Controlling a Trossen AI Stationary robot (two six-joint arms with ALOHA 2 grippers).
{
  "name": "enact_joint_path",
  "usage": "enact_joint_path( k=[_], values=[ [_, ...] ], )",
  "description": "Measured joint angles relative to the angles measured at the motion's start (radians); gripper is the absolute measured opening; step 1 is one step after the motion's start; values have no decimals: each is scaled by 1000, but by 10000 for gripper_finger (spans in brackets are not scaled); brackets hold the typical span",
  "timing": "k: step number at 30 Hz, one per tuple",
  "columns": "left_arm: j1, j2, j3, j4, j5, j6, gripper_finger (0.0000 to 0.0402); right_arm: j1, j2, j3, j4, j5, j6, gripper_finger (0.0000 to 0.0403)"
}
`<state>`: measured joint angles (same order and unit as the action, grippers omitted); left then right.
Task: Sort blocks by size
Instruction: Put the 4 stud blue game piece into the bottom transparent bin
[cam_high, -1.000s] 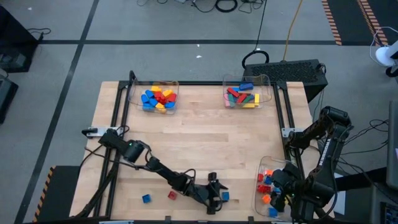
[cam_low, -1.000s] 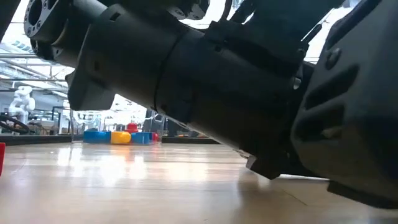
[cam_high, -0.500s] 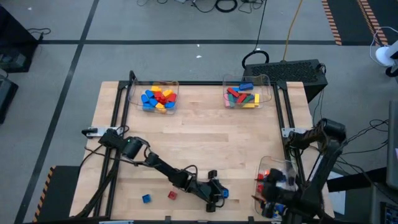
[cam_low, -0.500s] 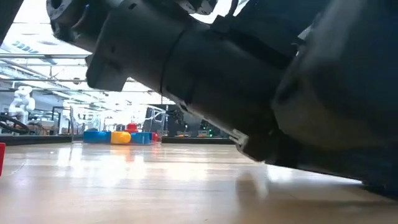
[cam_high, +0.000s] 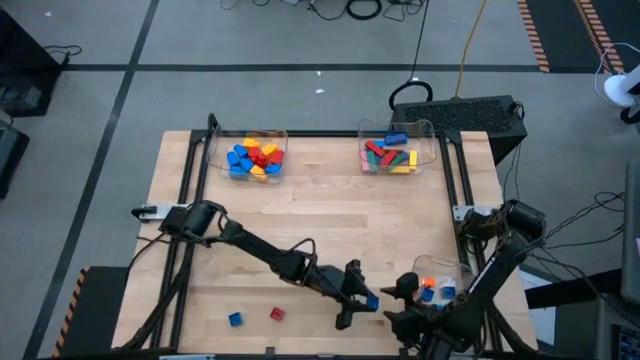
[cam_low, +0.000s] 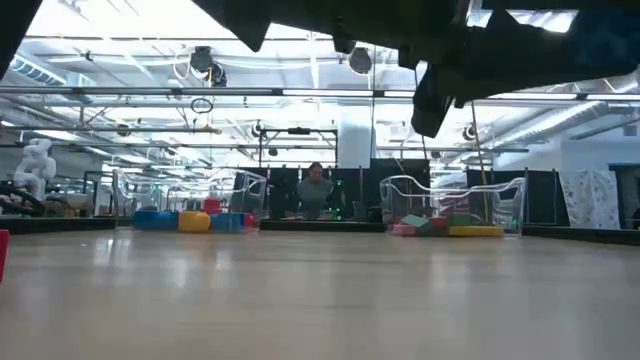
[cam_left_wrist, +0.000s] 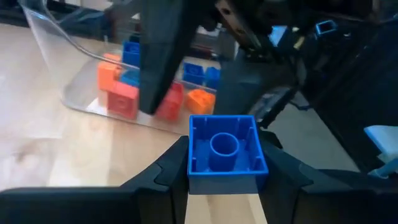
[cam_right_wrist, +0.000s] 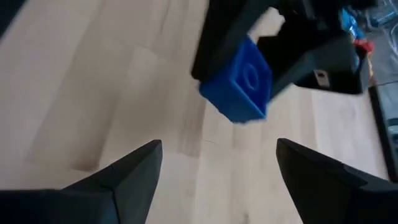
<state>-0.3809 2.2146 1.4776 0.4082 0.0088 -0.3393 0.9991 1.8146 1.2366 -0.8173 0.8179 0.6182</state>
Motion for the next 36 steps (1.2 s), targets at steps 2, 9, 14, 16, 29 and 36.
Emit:
enact_joint_path(
  k=[2, 9, 14, 16, 29, 36],
  values=[
    [10, -4, 0, -4, 11, -1, 141, -5, 0, 0, -1, 5, -43, 299],
    [37, -4, 0, 12, 67, -49, 141, -5, 0, 0, -17, 148, -161, 299],
    [45, -4, 0, 84, 82, -65, 141, -20, 0, 0, -5, 150, -214, 299],
    [50, -4, 0, 99, 104, -79, 141, -21, 0, 0, 18, 151, -243, 299],
    [69, -4, 0, 108, 121, -101, 141, -20, 0, 0, 61, 204, -312, 241],
    [69, -4, 0, 104, 120, -158, 141, -20, -1, 0, 63, 209, -311, 94]
  ],
)
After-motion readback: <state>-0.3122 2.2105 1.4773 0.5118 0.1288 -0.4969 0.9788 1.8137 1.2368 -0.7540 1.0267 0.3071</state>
